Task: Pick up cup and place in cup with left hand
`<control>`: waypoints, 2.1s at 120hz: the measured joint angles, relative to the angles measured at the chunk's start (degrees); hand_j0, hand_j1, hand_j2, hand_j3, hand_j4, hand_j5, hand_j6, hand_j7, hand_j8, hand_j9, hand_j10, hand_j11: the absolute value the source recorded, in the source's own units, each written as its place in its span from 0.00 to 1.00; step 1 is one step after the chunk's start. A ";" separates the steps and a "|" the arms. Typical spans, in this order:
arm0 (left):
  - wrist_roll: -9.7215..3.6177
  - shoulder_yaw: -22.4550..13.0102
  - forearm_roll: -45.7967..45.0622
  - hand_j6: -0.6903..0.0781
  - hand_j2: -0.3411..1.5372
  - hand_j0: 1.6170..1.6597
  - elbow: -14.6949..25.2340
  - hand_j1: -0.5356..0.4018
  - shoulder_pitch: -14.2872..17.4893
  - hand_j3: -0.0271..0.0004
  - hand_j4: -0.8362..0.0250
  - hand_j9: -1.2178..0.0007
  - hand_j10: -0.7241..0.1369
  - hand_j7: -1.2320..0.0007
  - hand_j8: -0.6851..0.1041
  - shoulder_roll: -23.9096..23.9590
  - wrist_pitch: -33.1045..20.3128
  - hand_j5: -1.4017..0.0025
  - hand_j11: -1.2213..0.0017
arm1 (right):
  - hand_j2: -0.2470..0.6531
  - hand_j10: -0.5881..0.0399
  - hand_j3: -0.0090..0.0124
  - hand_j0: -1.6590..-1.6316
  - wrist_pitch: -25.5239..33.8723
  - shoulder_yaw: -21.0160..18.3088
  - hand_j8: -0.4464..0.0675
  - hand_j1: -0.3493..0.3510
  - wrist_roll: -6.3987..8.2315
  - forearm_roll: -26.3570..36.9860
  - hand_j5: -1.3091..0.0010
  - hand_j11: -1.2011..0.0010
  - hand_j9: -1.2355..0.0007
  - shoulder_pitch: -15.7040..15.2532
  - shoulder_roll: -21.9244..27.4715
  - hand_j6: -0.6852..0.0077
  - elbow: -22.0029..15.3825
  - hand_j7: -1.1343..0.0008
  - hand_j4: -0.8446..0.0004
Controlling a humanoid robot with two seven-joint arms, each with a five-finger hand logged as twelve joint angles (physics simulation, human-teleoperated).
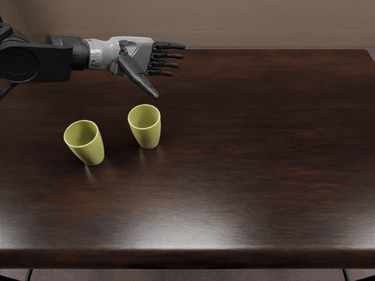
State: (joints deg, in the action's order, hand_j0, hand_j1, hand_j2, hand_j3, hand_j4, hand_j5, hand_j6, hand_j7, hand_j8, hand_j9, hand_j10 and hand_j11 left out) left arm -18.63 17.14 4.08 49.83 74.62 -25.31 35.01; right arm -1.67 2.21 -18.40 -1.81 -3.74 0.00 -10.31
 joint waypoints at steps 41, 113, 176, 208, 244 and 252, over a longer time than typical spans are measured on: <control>-0.11 -0.29 7.06 0.89 0.18 0.96 0.01 0.94 3.52 0.99 0.97 1.00 0.84 1.00 0.86 0.07 0.00 0.99 0.99 | 0.27 0.94 0.42 0.04 -0.06 -1.35 0.87 0.00 -0.04 -0.19 1.00 1.00 1.00 -0.19 0.00 0.99 0.02 1.00 1.00; -14.12 -8.04 19.00 0.89 0.18 0.96 18.80 0.94 18.03 0.99 0.96 0.99 0.83 0.99 0.86 -7.75 -0.01 0.99 0.99 | 0.27 0.94 0.42 0.04 -0.04 -1.42 0.87 0.00 -0.05 -0.21 1.00 1.00 1.00 -0.21 0.00 0.99 0.02 1.00 1.00; -14.17 -18.62 24.31 0.89 0.18 0.96 23.96 0.94 19.73 0.99 0.96 0.99 0.83 0.99 0.86 -2.29 -7.81 0.99 0.99 | 0.27 0.94 0.42 0.04 -0.05 -1.42 0.87 0.00 -0.05 -0.21 1.00 1.00 1.00 -0.21 0.00 0.99 0.02 1.00 1.00; -13.91 -19.23 30.68 0.89 0.18 0.96 23.67 0.94 17.34 0.99 0.96 0.99 0.83 0.99 0.86 -0.53 -12.43 0.99 0.99 | 0.27 0.94 0.42 0.04 -0.05 -1.42 0.87 0.00 -0.05 -0.21 1.00 1.00 1.00 -0.21 0.00 0.99 0.02 1.00 1.00; -14.02 -21.50 34.05 0.89 0.18 0.96 23.62 0.94 16.19 0.99 0.96 0.99 0.83 0.99 0.86 0.62 -15.46 0.99 0.99 | 0.27 0.94 0.42 0.04 -0.04 -1.42 0.87 0.00 -0.05 -0.21 1.00 1.00 1.00 -0.21 0.00 0.99 0.02 1.00 1.00; -14.03 -21.97 34.13 0.88 0.18 0.96 23.63 0.93 16.01 0.99 0.96 0.99 0.83 0.99 0.86 0.62 -16.05 0.99 0.99 | 0.27 0.94 0.42 0.04 -0.04 -1.42 0.87 0.00 -0.04 -0.21 1.00 1.00 1.00 -0.21 0.00 0.99 0.02 1.00 1.00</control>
State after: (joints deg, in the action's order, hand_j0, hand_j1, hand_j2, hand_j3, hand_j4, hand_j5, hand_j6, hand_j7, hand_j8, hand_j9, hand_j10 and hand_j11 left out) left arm -32.66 -4.83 38.22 73.46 90.63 -24.70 18.96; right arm -1.71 0.79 -18.44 -2.02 -3.95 0.00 -10.28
